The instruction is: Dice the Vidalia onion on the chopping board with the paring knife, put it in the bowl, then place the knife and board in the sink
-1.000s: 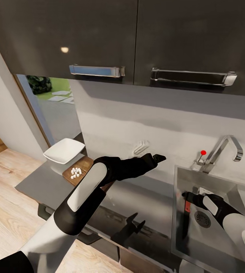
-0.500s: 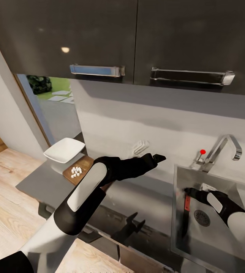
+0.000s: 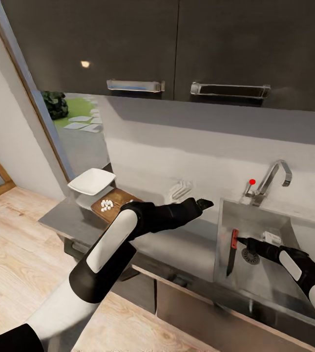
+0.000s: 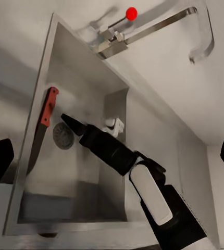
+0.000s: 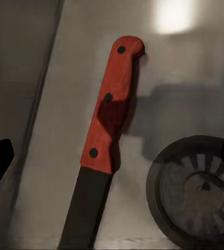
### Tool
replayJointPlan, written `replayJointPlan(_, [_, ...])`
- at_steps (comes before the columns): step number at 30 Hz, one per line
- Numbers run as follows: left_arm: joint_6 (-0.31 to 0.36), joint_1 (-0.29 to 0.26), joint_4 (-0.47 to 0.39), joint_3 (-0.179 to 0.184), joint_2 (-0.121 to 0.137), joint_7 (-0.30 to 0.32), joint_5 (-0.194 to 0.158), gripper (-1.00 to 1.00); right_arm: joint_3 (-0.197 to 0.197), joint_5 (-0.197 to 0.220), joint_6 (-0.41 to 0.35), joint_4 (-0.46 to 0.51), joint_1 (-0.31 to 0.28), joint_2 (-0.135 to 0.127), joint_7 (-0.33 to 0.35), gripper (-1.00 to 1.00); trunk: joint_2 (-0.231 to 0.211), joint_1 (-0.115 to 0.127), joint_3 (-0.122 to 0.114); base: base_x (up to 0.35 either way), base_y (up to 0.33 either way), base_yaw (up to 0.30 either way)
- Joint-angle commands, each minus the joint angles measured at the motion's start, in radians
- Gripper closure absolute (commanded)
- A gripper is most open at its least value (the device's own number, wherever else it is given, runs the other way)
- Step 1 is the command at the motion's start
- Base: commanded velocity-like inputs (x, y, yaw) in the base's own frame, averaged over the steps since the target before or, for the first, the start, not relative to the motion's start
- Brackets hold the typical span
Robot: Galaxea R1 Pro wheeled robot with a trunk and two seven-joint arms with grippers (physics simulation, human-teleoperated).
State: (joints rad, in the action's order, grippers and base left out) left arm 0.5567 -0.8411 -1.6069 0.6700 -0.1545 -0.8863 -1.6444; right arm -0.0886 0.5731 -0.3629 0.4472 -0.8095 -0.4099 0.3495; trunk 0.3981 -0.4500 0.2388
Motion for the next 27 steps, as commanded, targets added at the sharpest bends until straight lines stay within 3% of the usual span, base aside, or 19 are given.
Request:
replayJointPlan(1, [0.002,-0.001,-0.001,-0.001,0.0,-0.008,-0.006,-1.0,-0.005,0.006,-0.002,0.032,0.011,-0.011,0.022,-1.0,0.002,0.0,0.002,-0.29,0.171,0.0])
replayJointPlan(3, [0.002,-0.001,-0.001,-0.003,0.002,-0.008,-0.007,-1.0,-0.005,0.008,-0.003,0.108,0.045,-0.039,0.063,-1.0,0.002,0.0,0.002,-0.282,0.183,0.0])
replayJointPlan(6, [0.004,0.002,-0.001,-0.01,0.012,-0.008,-0.033,-1.0,0.005,0.011,-0.016,0.332,0.162,-0.099,0.16,-1.0,0.002,0.0,0.002,-0.265,0.206,0.0])
replayJointPlan(8, [0.005,0.004,-0.001,-0.013,0.017,-0.008,-0.053,-1.0,0.047,0.016,-0.048,0.496,0.248,-0.125,0.194,-1.0,0.002,0.0,0.002,-0.223,0.238,0.0])
replayJointPlan(9, [0.006,0.005,-0.001,-0.014,0.02,-0.008,-0.061,-1.0,0.098,0.018,-0.091,0.598,0.298,-0.131,0.206,-1.0,0.002,0.0,0.002,-0.17,0.261,0.0])
replayJointPlan(10, [0.007,0.005,-0.001,-0.015,0.022,-0.007,-0.064,-1.0,0.127,0.019,-0.115,0.643,0.318,-0.132,0.21,-1.0,0.002,0.0,0.002,-0.143,0.267,0.0])
replayJointPlan(12, [0.009,0.013,-0.001,-0.03,0.04,0.015,-0.071,-1.0,0.22,0.019,-0.196,0.767,0.37,-0.131,0.22,-1.0,0.002,0.0,0.002,-0.075,0.279,0.0])
replayJointPlan(14, [0.013,0.031,-0.001,-0.054,0.059,0.061,-0.073,-1.0,0.254,0.018,-0.225,0.812,0.388,-0.128,0.224,-1.0,0.002,0.0,0.002,-0.012,0.287,0.0])
replayJointPlan(16, [0.037,0.063,-0.001,-0.098,0.088,0.137,-0.074,-1.0,0.275,0.016,-0.246,0.84,0.4,-0.126,0.223,-1.0,0.002,0.0,0.002,0.042,0.29,0.0])
replayJointPlan(20, [0.087,0.109,-0.001,-0.183,0.128,0.214,-0.075,-1.0,0.283,0.013,-0.262,0.855,0.405,-0.121,0.182,-1.0,0.002,0.0,0.002,0.077,0.291,0.0])
replayJointPlan(22, [0.122,0.14,-0.001,-0.242,0.154,0.245,-0.075,-1.0,0.283,0.015,-0.266,0.857,0.402,-0.119,0.147,-1.0,0.002,0.0,0.002,0.091,0.292,0.0])
replayJointPlan(24, [0.189,0.185,-0.001,-0.335,0.186,0.311,-0.075,-1.0,0.278,0.019,-0.281,0.859,0.394,-0.113,0.114,-1.0,0.002,0.0,0.002,0.094,0.292,0.0])
replayJointPlan(26, [0.254,0.232,-0.001,-0.436,0.215,0.394,-0.075,-1.0,0.276,0.019,-0.331,0.862,0.377,-0.089,0.097,-1.0,0.002,0.0,0.002,0.095,0.292,0.0])
replayJointPlan(27, [0.269,0.242,-0.001,-0.457,0.224,0.413,-0.075,-1.0,0.276,0.017,-0.345,0.863,0.369,-0.081,0.095,-1.0,0.002,0.0,0.002,0.096,0.292,0.0])
